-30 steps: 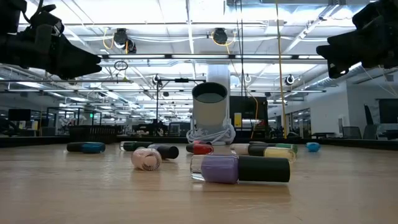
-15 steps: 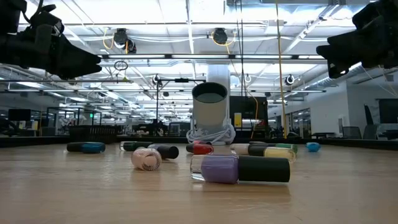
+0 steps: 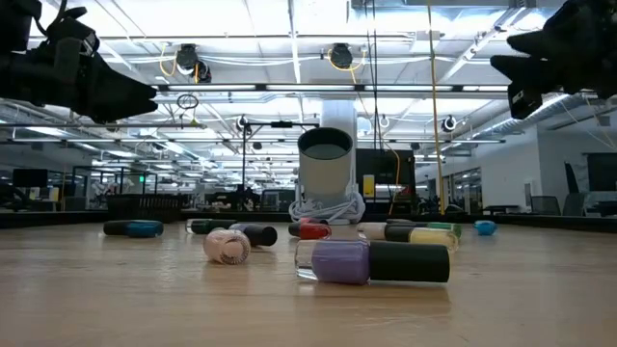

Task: Pick & Place Nail Polish
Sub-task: Put the light blue nail polish bottle into the black bin

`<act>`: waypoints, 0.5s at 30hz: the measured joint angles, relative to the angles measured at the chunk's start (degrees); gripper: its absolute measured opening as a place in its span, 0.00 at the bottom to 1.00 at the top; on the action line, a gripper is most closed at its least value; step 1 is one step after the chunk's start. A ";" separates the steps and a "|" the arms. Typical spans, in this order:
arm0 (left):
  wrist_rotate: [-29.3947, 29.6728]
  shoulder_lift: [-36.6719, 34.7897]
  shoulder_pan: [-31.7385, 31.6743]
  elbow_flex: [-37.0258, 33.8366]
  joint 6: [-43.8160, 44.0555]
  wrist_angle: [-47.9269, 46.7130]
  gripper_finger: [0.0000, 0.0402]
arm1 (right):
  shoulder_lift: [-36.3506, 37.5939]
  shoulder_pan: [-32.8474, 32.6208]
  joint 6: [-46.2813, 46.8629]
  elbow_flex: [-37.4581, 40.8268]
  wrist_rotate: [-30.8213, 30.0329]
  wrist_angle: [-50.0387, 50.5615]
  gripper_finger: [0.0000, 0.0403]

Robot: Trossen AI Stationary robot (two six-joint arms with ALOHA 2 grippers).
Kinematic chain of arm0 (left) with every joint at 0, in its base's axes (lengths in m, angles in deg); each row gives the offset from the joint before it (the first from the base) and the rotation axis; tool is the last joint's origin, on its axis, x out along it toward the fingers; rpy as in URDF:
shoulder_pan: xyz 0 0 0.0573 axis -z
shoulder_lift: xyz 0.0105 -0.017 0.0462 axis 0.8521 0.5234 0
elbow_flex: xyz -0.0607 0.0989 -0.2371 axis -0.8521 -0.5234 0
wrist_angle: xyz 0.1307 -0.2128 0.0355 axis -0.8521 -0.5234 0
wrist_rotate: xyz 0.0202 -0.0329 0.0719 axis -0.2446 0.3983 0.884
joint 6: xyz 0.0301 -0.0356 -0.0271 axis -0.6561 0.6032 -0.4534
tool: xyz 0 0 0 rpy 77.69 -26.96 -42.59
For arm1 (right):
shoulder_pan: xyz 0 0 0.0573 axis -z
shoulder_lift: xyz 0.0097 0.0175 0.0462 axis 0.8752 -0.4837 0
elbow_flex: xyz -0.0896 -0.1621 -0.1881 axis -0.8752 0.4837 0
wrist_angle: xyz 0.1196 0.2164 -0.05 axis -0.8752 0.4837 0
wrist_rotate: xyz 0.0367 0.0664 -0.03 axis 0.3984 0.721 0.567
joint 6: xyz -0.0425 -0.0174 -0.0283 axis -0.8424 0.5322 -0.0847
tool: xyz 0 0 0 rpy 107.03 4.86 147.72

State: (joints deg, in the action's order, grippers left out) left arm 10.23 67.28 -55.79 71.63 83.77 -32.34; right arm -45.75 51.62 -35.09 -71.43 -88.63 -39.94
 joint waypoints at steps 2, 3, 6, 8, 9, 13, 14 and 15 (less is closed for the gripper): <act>0.00 0.00 0.00 0.00 0.00 0.00 0.73 | 0.00 0.01 0.97 0.00 0.00 -1.28 0.31; 0.00 0.00 0.00 0.00 0.00 0.01 0.73 | 0.00 0.00 0.95 0.00 0.00 -1.79 0.31; 0.00 0.00 0.00 0.01 0.00 0.00 0.73 | 0.02 0.00 0.42 0.00 0.00 -3.02 0.31; 0.00 0.00 0.00 0.00 0.00 0.00 0.73 | -0.01 0.02 0.30 0.00 -0.33 -3.41 0.31; 0.00 0.01 0.00 0.01 0.01 0.00 0.73 | 0.00 0.02 0.26 0.00 -0.86 -3.71 0.31; 0.00 0.00 0.00 0.01 0.00 0.00 0.73 | 0.00 0.02 -0.16 0.00 -1.53 -3.19 0.31; 0.00 0.00 0.00 0.01 0.00 0.02 0.73 | 0.00 0.02 -0.45 0.00 -1.51 -2.63 0.31; 0.00 0.01 0.00 0.02 0.00 0.00 0.73 | -0.02 0.02 -0.94 0.00 -1.53 -1.94 0.31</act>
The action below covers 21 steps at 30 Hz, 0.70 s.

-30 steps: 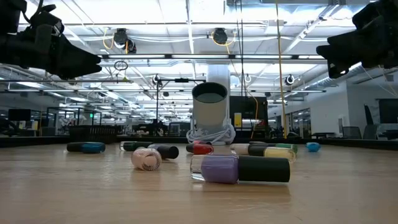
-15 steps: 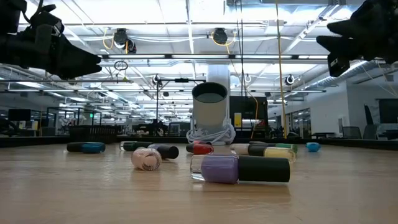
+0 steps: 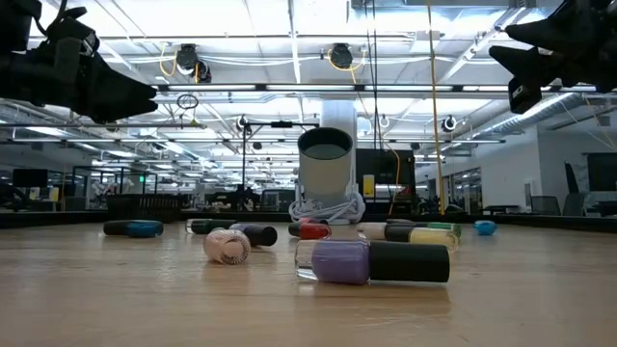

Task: Pick & Place Nail Polish
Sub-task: Put the light blue nail polish bottle into the black bin

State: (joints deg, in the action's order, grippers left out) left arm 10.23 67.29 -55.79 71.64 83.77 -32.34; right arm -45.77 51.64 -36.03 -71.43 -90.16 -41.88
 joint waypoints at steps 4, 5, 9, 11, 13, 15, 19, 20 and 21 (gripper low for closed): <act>0.00 -0.01 0.00 0.01 0.00 0.00 0.73 | -1.26 0.00 -3.03 0.00 -5.79 -0.50 0.32; 0.00 0.00 0.00 -0.01 0.00 0.00 0.73 | -2.05 0.00 -3.63 0.00 -8.36 -0.65 0.32; -0.01 0.01 0.00 0.00 0.00 0.00 0.73 | -7.97 0.04 -4.01 -0.27 -14.34 -0.31 0.42; 0.00 -0.02 0.00 -0.02 0.00 0.00 0.73 | -12.89 0.03 -0.19 -1.06 -16.50 2.03 0.49; 0.00 0.00 0.00 0.01 0.00 0.00 0.73 | -18.37 0.02 4.07 -2.30 -17.41 5.56 0.56; 0.00 0.01 0.00 0.01 0.00 0.00 0.73 | -24.13 0.04 8.09 -3.68 -17.95 9.00 0.61; 0.00 0.01 0.00 0.01 0.00 0.00 0.73 | -34.62 0.07 12.40 -6.16 -14.89 13.33 0.64; 0.00 0.01 0.00 0.01 0.00 0.00 0.73 | -36.80 0.07 12.53 -6.66 -13.25 14.01 0.64; 0.00 0.00 0.00 0.01 0.00 0.00 0.73 | -38.98 0.07 12.48 -7.31 -11.41 14.35 0.64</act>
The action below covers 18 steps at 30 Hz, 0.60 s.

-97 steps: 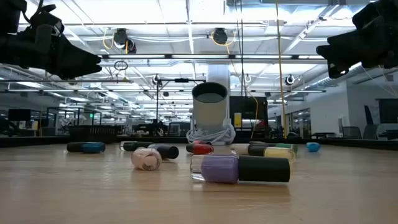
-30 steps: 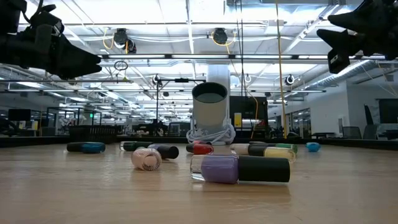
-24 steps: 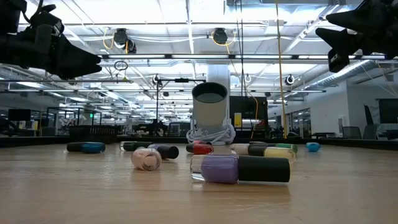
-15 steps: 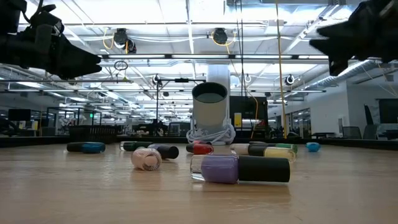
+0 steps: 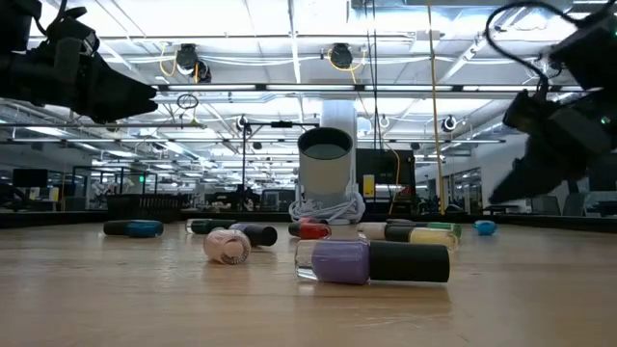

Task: Pick & Place Nail Polish
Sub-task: Put the light blue nail polish bottle into the black bin

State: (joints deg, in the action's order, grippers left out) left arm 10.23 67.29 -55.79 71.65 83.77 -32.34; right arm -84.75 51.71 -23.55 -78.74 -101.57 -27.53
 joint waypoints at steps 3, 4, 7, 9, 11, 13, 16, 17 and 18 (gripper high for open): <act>0.00 0.01 0.00 0.00 0.00 0.00 0.73 | -5.70 -0.02 -4.83 -2.46 1.07 0.27 0.62; 0.00 0.01 0.00 0.00 0.00 0.00 0.73 | -7.40 0.02 -7.65 -3.39 1.03 1.02 0.62; 0.00 0.01 0.00 0.00 0.00 0.00 0.73 | -11.61 0.06 -15.59 -7.82 0.30 4.77 0.62; 0.00 0.01 0.00 0.00 0.00 0.00 0.73 | -14.28 0.91 -18.49 -11.76 -0.97 10.32 0.62; 0.00 0.01 0.00 0.00 0.00 0.00 0.73 | -16.90 2.16 -20.20 -14.71 -2.02 17.16 0.62; 0.00 0.01 0.00 0.00 0.00 0.00 0.73 | -19.39 3.63 -21.71 -16.66 -2.04 20.50 0.61; 0.00 0.01 0.00 0.00 0.00 0.00 0.73 | -22.39 5.43 -25.72 -17.80 -2.08 19.70 0.61; 0.00 0.01 0.00 0.00 0.00 0.00 0.73 | -23.30 6.03 -27.27 -17.78 -2.02 18.96 0.62; 0.00 0.01 0.00 0.00 0.00 0.00 0.73 | -24.15 6.61 -28.79 -17.78 -2.01 17.97 0.62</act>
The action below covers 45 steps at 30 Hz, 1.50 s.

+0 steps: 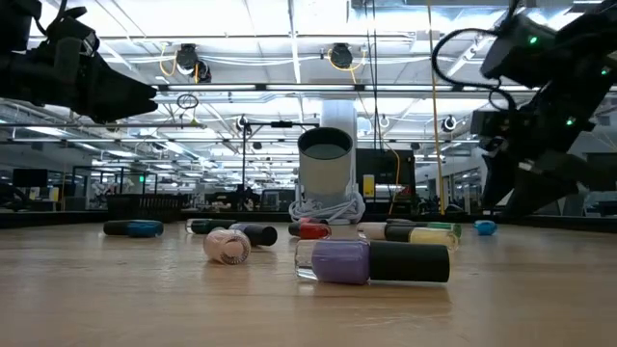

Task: Pick & Place Nail Polish
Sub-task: Put the light blue nail polish bottle into the black bin

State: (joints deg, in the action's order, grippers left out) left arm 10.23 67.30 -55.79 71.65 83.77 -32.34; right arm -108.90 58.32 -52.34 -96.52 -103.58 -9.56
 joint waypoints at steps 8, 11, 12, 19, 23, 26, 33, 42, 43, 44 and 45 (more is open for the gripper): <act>0.00 0.00 0.00 0.00 0.00 0.00 0.73 | -6.07 3.16 -3.27 -0.02 0.08 -6.59 0.60; 0.00 0.00 0.00 0.00 0.00 0.00 0.73 | -6.82 2.81 -3.35 -0.02 0.19 -8.31 0.60; 0.00 0.00 0.00 0.00 0.00 -0.02 0.73 | -6.84 2.67 -3.83 -0.02 0.22 -8.46 0.60; 0.00 0.00 0.00 0.00 0.00 0.00 0.73 | -6.81 4.98 -9.53 -0.13 3.57 -8.69 0.60; 0.00 0.00 0.00 0.00 0.00 0.00 0.73 | -7.67 7.82 -10.40 -0.20 4.86 -8.87 0.60; 0.00 0.00 0.00 0.00 0.00 0.00 0.73 | -8.56 9.26 -11.63 -0.28 7.63 -9.10 0.60; 0.00 0.00 0.00 0.00 0.00 0.00 0.73 | -9.50 9.35 -8.21 -0.28 14.13 -8.22 0.60; 0.00 -0.02 0.00 0.00 0.00 0.00 0.73 | -9.31 7.96 -1.16 -0.16 19.82 -7.13 0.60; 0.00 0.00 0.00 -0.01 0.00 0.00 0.73 | -9.31 7.88 -0.36 -0.15 19.74 -7.11 0.60; 0.00 -0.02 0.00 0.00 0.00 0.00 0.73 | -9.31 7.76 0.27 -0.15 19.67 -7.09 0.60; 0.00 -0.02 0.00 0.00 0.00 0.00 0.73 | -9.31 7.62 0.56 -0.15 19.57 -7.10 0.60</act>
State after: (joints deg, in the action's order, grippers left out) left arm 10.23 67.28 -55.79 71.65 83.77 -32.34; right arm -118.20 65.94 -51.77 -96.67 -84.01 -16.66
